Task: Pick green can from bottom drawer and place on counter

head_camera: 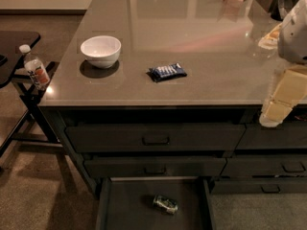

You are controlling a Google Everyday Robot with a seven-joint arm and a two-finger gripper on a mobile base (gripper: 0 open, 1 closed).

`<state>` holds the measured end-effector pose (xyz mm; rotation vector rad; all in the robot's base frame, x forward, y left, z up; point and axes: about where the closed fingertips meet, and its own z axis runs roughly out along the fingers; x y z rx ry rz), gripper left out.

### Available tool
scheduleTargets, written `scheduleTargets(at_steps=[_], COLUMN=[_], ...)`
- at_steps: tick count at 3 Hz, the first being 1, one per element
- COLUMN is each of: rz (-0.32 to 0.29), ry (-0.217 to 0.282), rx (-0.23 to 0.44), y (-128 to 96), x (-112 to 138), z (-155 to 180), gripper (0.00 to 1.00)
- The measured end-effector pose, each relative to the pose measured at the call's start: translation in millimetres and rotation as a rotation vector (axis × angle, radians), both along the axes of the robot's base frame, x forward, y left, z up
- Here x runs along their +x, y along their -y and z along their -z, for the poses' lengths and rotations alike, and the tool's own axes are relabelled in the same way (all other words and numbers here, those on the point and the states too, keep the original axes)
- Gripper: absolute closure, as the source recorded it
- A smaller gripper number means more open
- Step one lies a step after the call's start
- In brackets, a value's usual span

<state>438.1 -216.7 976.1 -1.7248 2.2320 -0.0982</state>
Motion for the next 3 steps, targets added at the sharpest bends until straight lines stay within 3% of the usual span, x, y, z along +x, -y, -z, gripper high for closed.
scheduleTargets(at_steps=[2, 3], rz=[-0.036, -0.106], ry=[-0.012, -0.061], rx=[0.021, 0.073], y=[-5.8, -11.3], x=[-2.7, -12.9], z=[29.7, 96.7], gripper=[0.0, 0.0])
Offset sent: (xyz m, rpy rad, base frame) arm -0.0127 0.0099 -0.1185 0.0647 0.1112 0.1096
